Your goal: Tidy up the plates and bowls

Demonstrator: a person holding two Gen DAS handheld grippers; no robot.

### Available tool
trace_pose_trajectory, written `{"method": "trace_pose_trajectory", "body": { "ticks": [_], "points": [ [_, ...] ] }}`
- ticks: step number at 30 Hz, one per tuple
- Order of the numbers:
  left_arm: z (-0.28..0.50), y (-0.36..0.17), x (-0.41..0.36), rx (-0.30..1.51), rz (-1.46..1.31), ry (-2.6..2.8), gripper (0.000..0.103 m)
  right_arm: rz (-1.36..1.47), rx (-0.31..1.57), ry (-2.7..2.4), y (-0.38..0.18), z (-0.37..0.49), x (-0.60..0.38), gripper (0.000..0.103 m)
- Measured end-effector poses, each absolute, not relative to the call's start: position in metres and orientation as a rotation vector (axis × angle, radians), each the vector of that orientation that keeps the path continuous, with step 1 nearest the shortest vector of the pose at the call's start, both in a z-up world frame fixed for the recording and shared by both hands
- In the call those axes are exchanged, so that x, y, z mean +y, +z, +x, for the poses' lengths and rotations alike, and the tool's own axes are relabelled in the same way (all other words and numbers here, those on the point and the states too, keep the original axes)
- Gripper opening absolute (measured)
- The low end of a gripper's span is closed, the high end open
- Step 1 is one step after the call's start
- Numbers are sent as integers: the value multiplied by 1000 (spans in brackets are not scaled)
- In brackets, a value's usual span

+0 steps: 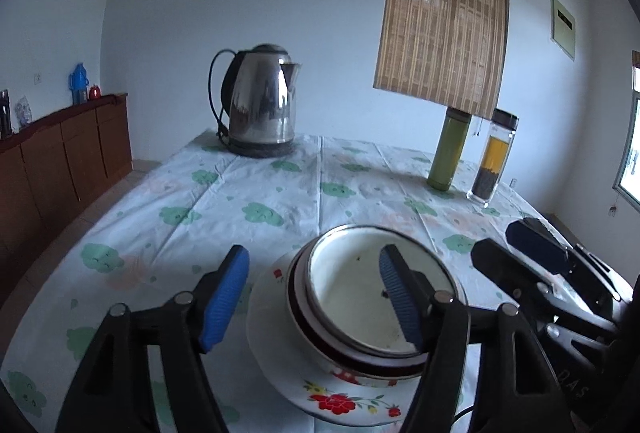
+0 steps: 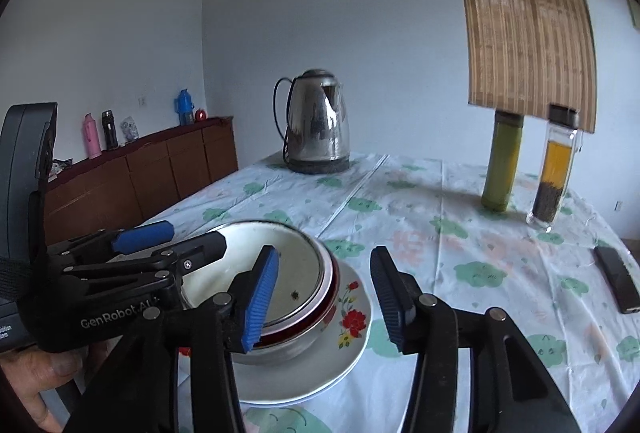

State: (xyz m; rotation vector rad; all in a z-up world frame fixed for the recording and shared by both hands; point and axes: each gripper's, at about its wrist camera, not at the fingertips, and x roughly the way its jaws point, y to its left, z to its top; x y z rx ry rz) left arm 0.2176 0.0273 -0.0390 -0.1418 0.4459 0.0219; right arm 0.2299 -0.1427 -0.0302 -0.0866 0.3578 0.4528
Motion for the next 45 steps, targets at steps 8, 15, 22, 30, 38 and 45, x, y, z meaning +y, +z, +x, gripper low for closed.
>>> {"method": "trace_pose_trajectory", "body": {
  "ticks": [8,15,22,30,38,45],
  "points": [
    [200,-22,23,309,-87,59,95,-117,168,399,-14,203,-151,63],
    [198,-18,22,294,-66,81,103,-103,167,389,-11,203,-158,63],
    [203,-21,20,329,-55,100,103,-109,163,378,-12,204,-160,64],
    [202,-22,16,330,-35,105,103,-92,159,363,-12,202,-165,64],
    [203,-23,18,331,-33,113,103,-88,166,359,-13,203,-167,65],
    [203,-24,17,328,-20,122,103,-89,169,358,-13,203,-167,65]
  ]
}}
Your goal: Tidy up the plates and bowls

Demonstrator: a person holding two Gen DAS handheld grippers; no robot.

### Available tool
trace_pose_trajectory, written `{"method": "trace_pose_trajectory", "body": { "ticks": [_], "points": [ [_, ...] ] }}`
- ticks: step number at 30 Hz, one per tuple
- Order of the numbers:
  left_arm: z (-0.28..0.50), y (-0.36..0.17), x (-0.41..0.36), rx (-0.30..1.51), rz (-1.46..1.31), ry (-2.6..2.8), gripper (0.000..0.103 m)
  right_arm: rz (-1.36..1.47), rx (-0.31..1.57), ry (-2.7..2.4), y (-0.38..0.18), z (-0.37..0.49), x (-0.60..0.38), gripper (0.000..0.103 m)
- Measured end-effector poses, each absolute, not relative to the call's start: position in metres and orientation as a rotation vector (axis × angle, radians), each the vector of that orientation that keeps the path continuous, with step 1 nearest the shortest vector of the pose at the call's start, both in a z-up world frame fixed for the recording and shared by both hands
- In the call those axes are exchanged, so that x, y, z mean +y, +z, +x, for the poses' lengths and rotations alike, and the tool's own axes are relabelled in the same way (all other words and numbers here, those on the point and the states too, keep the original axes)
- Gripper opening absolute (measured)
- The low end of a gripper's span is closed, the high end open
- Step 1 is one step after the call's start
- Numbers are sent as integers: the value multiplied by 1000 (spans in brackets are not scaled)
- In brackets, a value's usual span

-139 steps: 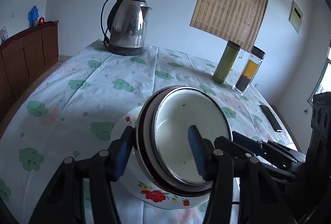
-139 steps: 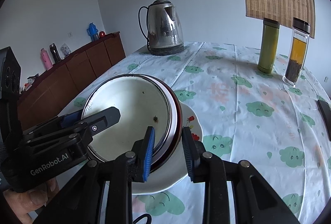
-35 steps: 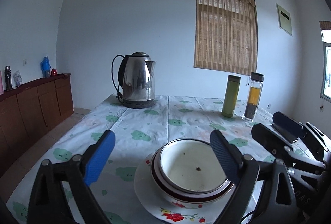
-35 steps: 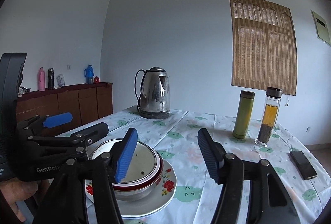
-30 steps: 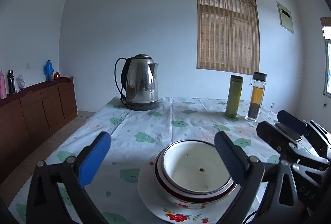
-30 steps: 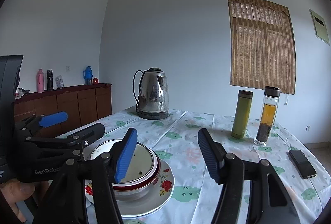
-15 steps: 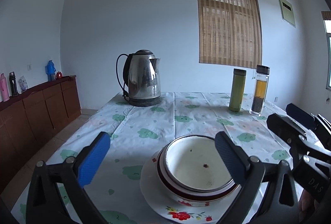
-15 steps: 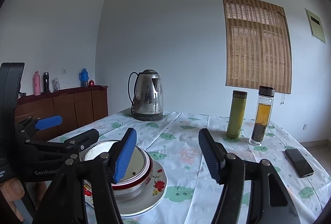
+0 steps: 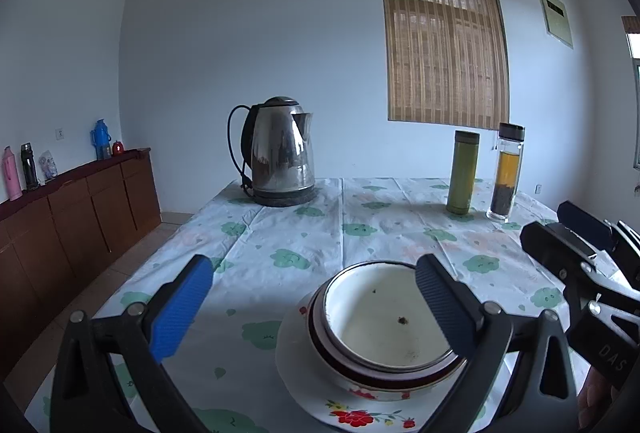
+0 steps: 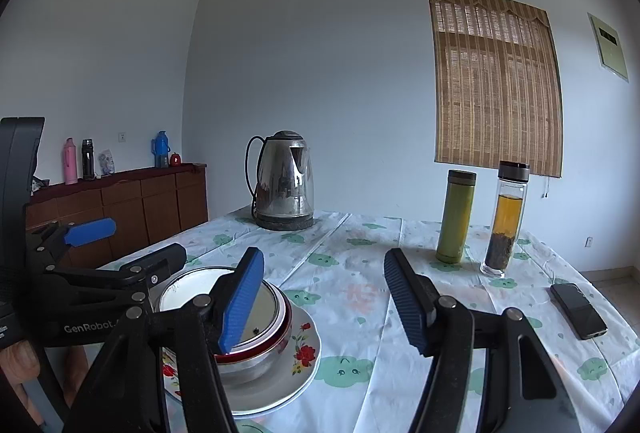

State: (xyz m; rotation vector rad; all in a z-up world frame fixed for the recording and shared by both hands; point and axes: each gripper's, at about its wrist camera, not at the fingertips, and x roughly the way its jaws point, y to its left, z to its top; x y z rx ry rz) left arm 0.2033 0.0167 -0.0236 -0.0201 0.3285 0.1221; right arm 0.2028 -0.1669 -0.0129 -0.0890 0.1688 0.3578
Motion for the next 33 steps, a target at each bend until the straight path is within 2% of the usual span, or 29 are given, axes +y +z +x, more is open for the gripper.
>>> {"method": "trace_pose_trajectory", "body": {
  "ticks": [33],
  "points": [
    [202,-22,23,331,-51,105,103,-100,172,344,-16,203,-168,65]
  ]
}}
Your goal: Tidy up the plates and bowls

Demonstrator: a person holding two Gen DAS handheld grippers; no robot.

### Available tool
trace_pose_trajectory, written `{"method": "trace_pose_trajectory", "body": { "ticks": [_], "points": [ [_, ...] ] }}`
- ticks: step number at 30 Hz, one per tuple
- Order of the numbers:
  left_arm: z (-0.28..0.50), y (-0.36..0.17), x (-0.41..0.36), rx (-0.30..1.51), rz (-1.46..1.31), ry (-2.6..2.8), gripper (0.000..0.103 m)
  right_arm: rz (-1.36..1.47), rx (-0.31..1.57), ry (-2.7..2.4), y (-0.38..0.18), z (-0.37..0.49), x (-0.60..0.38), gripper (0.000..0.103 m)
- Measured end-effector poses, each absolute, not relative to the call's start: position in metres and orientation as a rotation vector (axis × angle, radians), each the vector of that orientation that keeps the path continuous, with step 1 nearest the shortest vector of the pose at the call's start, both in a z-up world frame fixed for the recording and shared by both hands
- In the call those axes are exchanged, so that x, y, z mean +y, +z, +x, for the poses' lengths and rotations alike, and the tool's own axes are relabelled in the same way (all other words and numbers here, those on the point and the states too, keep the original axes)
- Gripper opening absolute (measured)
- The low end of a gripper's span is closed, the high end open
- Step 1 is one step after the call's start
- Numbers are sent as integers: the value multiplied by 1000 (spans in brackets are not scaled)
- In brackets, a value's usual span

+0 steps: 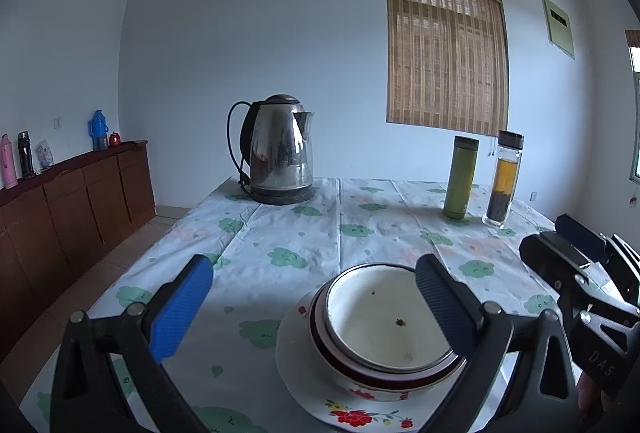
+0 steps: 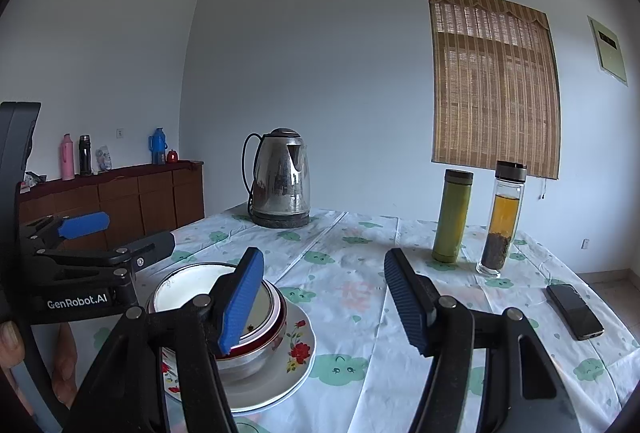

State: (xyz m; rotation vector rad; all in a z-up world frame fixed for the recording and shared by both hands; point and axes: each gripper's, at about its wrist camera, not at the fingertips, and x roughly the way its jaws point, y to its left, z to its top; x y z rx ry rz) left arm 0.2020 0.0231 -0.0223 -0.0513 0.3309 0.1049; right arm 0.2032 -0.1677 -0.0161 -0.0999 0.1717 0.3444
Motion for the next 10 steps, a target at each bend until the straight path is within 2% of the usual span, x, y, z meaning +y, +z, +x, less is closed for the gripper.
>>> {"method": "trace_pose_trajectory", "body": {
  "ticks": [10],
  "points": [
    [199,-21,20,311,-31,101,103,-98,179,343,-16,204,-167,65]
  ]
}}
